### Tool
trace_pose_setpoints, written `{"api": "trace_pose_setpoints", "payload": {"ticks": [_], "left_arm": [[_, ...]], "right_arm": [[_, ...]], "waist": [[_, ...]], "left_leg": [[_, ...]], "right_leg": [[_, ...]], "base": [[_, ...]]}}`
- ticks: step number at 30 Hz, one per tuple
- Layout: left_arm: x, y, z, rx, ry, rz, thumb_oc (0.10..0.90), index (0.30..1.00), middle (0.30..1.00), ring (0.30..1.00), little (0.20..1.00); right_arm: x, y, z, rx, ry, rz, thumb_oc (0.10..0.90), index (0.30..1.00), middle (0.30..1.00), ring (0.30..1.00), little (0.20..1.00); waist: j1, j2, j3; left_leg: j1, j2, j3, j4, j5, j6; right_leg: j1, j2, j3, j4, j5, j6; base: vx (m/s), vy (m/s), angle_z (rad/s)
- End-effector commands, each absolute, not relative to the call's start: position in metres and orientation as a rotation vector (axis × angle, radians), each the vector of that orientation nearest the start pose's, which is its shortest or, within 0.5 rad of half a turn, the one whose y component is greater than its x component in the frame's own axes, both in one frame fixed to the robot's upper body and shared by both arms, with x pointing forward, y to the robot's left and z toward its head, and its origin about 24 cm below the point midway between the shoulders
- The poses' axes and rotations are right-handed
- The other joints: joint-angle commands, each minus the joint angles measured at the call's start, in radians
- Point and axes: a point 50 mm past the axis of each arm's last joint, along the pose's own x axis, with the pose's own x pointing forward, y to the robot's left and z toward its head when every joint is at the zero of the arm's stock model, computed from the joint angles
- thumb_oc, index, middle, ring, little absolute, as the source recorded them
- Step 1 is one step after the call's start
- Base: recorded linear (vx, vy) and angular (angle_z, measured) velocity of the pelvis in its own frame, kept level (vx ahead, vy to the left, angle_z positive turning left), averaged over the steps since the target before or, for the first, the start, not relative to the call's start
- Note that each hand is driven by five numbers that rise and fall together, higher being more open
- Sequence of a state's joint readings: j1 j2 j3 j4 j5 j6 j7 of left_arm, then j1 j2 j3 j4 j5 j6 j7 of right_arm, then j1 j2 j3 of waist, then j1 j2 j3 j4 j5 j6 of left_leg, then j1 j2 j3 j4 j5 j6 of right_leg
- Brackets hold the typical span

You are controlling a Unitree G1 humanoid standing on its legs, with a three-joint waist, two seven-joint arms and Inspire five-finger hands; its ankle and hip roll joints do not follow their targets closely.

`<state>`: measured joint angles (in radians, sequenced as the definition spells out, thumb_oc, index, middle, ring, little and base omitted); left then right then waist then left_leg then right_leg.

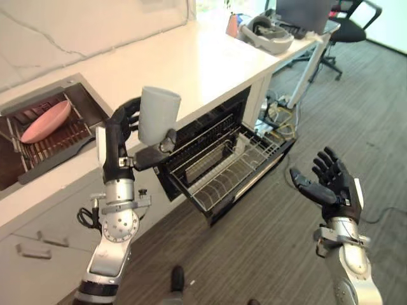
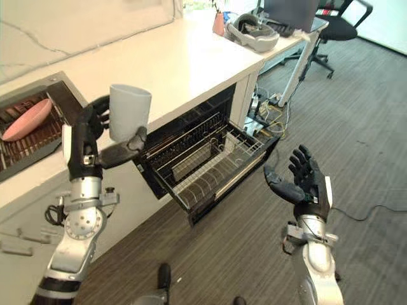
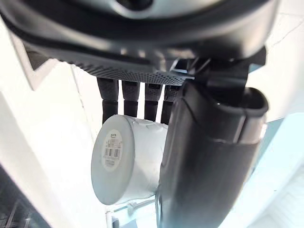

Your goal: Place the dishes in the dishwasher.

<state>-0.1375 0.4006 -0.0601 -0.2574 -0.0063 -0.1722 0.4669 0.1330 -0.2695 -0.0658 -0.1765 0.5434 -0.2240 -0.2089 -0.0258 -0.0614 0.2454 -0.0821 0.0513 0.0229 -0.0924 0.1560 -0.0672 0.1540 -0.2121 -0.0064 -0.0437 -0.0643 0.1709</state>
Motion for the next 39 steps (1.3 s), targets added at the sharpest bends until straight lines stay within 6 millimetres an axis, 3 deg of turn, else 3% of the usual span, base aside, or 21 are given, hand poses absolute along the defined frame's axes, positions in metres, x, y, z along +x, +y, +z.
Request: {"api": "trace_pose_setpoints", "payload": {"ticks": [1, 5, 11, 12, 14, 27, 34, 35, 36, 37, 39], "left_arm": [[0.254, 0.168, 0.216, 0.281, -0.945, 0.213, 0.4, 0.3, 0.3, 0.3, 0.3], [0.268, 0.151, 0.215, 0.366, -0.934, 0.142, 0.4, 0.3, 0.3, 0.3, 0.3], [0.28, 0.128, 0.216, 0.424, -0.942, 0.048, 0.4, 0.3, 0.3, 0.3, 0.3], [0.284, 0.119, 0.214, 0.443, -0.932, 0.011, 0.4, 0.3, 0.3, 0.3, 0.3], [0.286, 0.115, 0.214, 0.453, -0.927, 0.004, 0.4, 0.3, 0.3, 0.3, 0.3], [0.293, 0.097, 0.197, 0.511, -0.862, -0.096, 0.4, 0.3, 0.3, 0.3, 0.3], [0.284, 0.067, 0.178, 0.602, -0.853, -0.279, 0.4, 0.3, 0.3, 0.3, 0.3], [0.282, 0.064, 0.176, 0.621, -0.858, -0.301, 0.4, 0.3, 0.3, 0.3, 0.3], [0.281, 0.06, 0.175, 0.647, -0.869, -0.323, 0.4, 0.3, 0.3, 0.3, 0.3], [0.278, 0.055, 0.172, 0.68, -0.882, -0.359, 0.4, 0.3, 0.3, 0.3, 0.3], [0.276, 0.053, 0.169, 0.692, -0.882, -0.38, 0.4, 0.3, 0.3, 0.3, 0.3]], "right_arm": [[0.238, -0.207, 0.134, 0.646, -0.553, -0.031, 0.8, 0.9, 0.9, 0.9, 0.9], [0.243, -0.18, 0.149, 0.683, -0.54, 0.179, 0.8, 0.9, 0.9, 0.9, 0.9], [0.252, -0.158, 0.164, 0.713, -0.558, 0.283, 0.8, 0.9, 0.9, 0.9, 0.9], [0.255, -0.145, 0.165, 0.815, -0.541, 0.328, 0.8, 0.9, 0.9, 0.9, 0.9], [0.256, -0.138, 0.168, 0.841, -0.537, 0.357, 0.8, 0.9, 0.9, 0.9, 0.9], [0.261, -0.11, 0.184, 0.815, -0.536, 0.497, 0.8, 0.9, 0.9, 0.9, 0.9], [0.267, -0.109, 0.182, 0.831, -0.51, 0.441, 0.8, 0.9, 0.9, 0.9, 0.9], [0.267, -0.109, 0.182, 0.832, -0.508, 0.437, 0.66, 0.691, 0.691, 0.691, 0.691], [0.268, -0.109, 0.182, 0.831, -0.511, 0.43, 0.482, 0.422, 0.422, 0.422, 0.422], [0.27, -0.11, 0.183, 0.828, -0.512, 0.419, 0.4, 0.3, 0.3, 0.3, 0.3], [0.27, -0.113, 0.184, 0.822, -0.523, 0.411, 0.4, 0.3, 0.3, 0.3, 0.3]], "waist": [[0.006, 0.029, -0.091], [0.008, 0.022, -0.104], [0.012, 0.024, -0.123], [0.013, 0.027, -0.129], [0.013, 0.029, -0.133], [0.018, 0.04, -0.142], [0.018, 0.045, -0.141], [0.019, 0.046, -0.14], [0.02, 0.046, -0.14], [0.021, 0.047, -0.14], [0.024, 0.047, -0.139]], "left_leg": [[0.1, 0.004, 0.052, 0.016, -0.151, -0.026], [0.118, 0.004, 0.066, 0.005, -0.155, -0.025], [0.137, 0.004, 0.074, 0.005, -0.16, -0.023], [0.144, 0.002, 0.079, 0.005, -0.162, -0.022], [0.147, 0.002, 0.078, 0.005, -0.163, -0.021], [0.164, 0.002, 0.082, 0.005, -0.164, -0.02], [0.156, -0.003, 0.052, 0.005, -0.155, -0.021], [0.155, -0.003, 0.049, 0.005, -0.154, -0.021], [0.153, -0.003, 0.046, 0.005, -0.154, -0.021], [0.151, -0.004, 0.042, 0.005, -0.153, -0.021], [0.148, -0.006, 0.036, 0.005, -0.151, -0.021]], "right_leg": [[-0.103, 0.139, -0.007, 0.036, -0.012, -0.032], [-0.096, 0.13, -0.004, 0.035, -0.006, -0.025], [-0.065, 0.121, -0.005, 0.013, -0.004, -0.021], [-0.056, 0.118, -0.008, 0.008, -0.003, -0.019], [-0.054, 0.118, -0.006, 0.007, -0.003, -0.02], [-0.031, 0.115, -0.007, -0.012, 0.001, -0.021], [-0.024, 0.118, -0.013, -0.009, -0.009, -0.024], [-0.024, 0.119, -0.013, -0.006, -0.01, -0.024], [-0.024, 0.118, -0.013, -0.004, -0.01, -0.024], [-0.024, 0.119, -0.015, -0.002, -0.011, -0.025], [-0.023, 0.12, -0.019, -0.002, -0.013, -0.024]], "base": [[-0.01, 0.085, 0.02], [0.0, 0.044, 0.01], [0.04, 0.028, -0.03], [0.03, 0.03, -0.06], [0.01, 0.012, -0.03], [0.0, 0.004, -0.01], [0.0, -0.002, 0.09], [0.0, -0.006, 0.06], [0.0, 0.0, 0.0], [0.0, 0.0, 0.0], [0.0, -0.007, 0.02]]}}
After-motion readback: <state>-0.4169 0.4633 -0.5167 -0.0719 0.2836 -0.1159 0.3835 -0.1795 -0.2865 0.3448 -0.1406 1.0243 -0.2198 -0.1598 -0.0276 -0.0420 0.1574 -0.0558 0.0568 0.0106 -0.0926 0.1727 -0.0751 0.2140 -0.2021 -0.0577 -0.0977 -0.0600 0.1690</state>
